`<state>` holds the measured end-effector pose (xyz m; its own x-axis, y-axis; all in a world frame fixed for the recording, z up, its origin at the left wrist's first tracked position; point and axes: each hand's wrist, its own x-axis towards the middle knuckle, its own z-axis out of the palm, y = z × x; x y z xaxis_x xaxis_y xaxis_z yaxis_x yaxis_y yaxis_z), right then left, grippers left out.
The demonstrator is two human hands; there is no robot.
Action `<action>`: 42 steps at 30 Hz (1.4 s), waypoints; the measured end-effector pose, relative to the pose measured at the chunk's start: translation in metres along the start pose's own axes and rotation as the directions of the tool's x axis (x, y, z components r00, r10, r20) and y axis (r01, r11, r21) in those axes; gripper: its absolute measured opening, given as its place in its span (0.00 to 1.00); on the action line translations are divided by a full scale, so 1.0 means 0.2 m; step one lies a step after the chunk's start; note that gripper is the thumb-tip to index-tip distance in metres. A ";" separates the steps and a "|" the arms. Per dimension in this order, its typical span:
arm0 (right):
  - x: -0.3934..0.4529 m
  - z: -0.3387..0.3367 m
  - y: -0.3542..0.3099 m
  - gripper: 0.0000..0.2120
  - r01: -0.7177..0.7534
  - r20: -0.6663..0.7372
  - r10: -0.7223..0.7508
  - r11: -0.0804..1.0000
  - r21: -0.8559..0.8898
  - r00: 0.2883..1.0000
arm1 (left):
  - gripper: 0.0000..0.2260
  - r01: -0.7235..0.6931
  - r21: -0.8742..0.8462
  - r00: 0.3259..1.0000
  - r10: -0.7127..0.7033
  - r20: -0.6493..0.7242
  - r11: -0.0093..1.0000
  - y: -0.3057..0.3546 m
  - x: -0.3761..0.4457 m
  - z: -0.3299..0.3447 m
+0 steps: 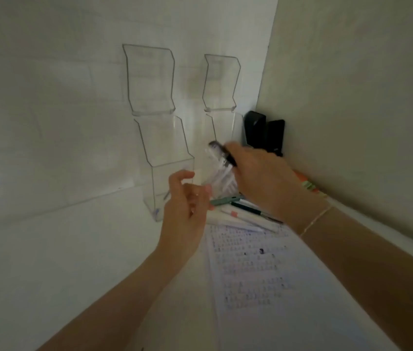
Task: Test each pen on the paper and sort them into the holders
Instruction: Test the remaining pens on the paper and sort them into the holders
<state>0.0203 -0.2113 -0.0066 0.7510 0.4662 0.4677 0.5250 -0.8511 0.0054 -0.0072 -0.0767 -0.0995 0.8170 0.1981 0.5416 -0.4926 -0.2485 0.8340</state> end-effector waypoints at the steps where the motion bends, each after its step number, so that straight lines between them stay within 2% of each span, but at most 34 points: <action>1: 0.09 -0.04 0.00 0.22 -0.076 -0.026 0.080 0.988 0.132 0.996 | 0.12 -0.022 0.118 0.998 0.014 0.067 0.993 -0.07 -0.01 -0.01; 2: 0.18 -0.07 -0.02 0.26 -0.127 -0.049 0.149 0.943 0.309 0.988 | 0.14 -0.061 0.255 0.986 0.018 0.168 0.965 -0.13 -0.03 -0.01; 4: 0.36 -0.10 -0.06 0.31 -0.105 -0.137 0.229 0.795 0.597 0.964 | 0.21 -0.153 0.458 0.924 -0.038 0.381 0.875 -0.25 -0.06 -0.01; 7: 0.53 -0.04 -0.18 0.32 0.008 -0.241 0.253 0.674 0.739 0.937 | 0.31 -0.341 0.644 0.811 -0.131 0.570 0.685 -0.35 -0.07 0.00; 9: 0.59 0.06 -0.26 0.32 0.014 -0.226 0.237 0.658 0.753 0.945 | 0.33 -0.394 0.684 0.769 -0.187 0.611 0.614 -0.34 -0.07 0.00; 12: 0.60 0.22 -0.33 0.30 -0.026 -0.156 0.195 0.701 0.713 0.968 | 0.32 -0.381 0.692 0.749 -0.235 0.620 0.613 -0.34 -0.07 0.00; 17: 0.54 0.36 -0.34 0.16 -0.013 -0.099 0.065 0.889 0.457 0.993 | 0.32 -0.390 0.682 0.756 -0.208 0.621 0.619 -0.40 -0.07 0.01; 22: 0.48 0.39 -0.31 0.04 -0.024 0.024 0.016 0.928 0.372 1.000 | 0.33 -0.390 0.690 0.761 -0.209 0.614 0.610 -0.38 -0.07 0.00; 25: 0.47 0.33 -0.30 0.11 -0.036 0.123 -0.020 0.899 0.437 0.992 | 0.31 -0.376 0.695 0.746 -0.245 0.620 0.612 -0.37 -0.07 0.00; 27: 0.47 0.26 -0.27 0.09 0.002 -0.018 0.008 0.852 0.524 1.000 | 0.31 -0.375 0.695 0.740 -0.253 0.623 0.614 -0.36 -0.07 0.00; 29: 0.44 0.19 -0.19 0.06 -0.005 -0.256 0.176 0.833 0.553 0.951 | 0.31 -0.368 0.695 0.741 -0.256 0.621 0.618 -0.36 -0.07 0.00; 30: 0.41 0.17 -0.14 0.06 -0.057 -0.306 0.254 0.844 0.533 0.918 | 0.31 -0.364 0.695 0.741 -0.259 0.619 0.620 -0.36 -0.07 0.00; 31: 0.35 0.16 -0.09 0.06 -0.152 -0.255 0.297 0.870 0.469 0.920 | 0.31 -0.362 0.696 0.740 -0.263 0.619 0.620 -0.36 -0.07 0.00; 32: 0.29 0.18 -0.04 0.06 -0.256 -0.108 0.307 0.907 0.333 0.946 | 0.31 -0.361 0.698 0.739 -0.267 0.619 0.619 -0.36 -0.07 0.00; 33: 0.22 0.22 0.01 0.05 -0.323 0.096 0.311 0.935 0.147 0.945 | 0.31 -0.361 0.698 0.739 -0.268 0.619 0.618 -0.36 -0.07 0.00; 34: 0.15 0.26 0.04 0.04 -0.328 0.284 0.320 0.944 -0.021 0.904 | 0.31 -0.362 0.699 0.739 -0.267 0.618 0.618 -0.36 -0.07 0.00; 36: 0.02 0.34 0.06 0.05 -0.286 0.492 0.330 0.944 -0.164 0.806 | 0.31 -0.363 0.700 0.745 -0.260 0.615 0.615 -0.36 -0.07 0.00; 39: -0.10 0.42 0.06 0.13 -0.239 0.561 0.282 0.959 -0.151 0.778 | 0.31 -0.356 0.692 0.760 -0.236 0.605 0.628 -0.35 -0.08 0.00; 42: -0.12 0.44 0.08 0.11 -0.247 0.547 0.280 0.960 -0.136 0.789 | 0.36 -0.322 0.661 0.800 -0.178 0.573 0.678 -0.35 -0.09 0.00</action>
<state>0.0458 -0.2153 -0.0953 0.9586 0.2612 -0.1131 0.2640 -0.9645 0.0102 0.0128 -0.0622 -0.1665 0.9131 -0.3409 0.2239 -0.3993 -0.8586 0.3214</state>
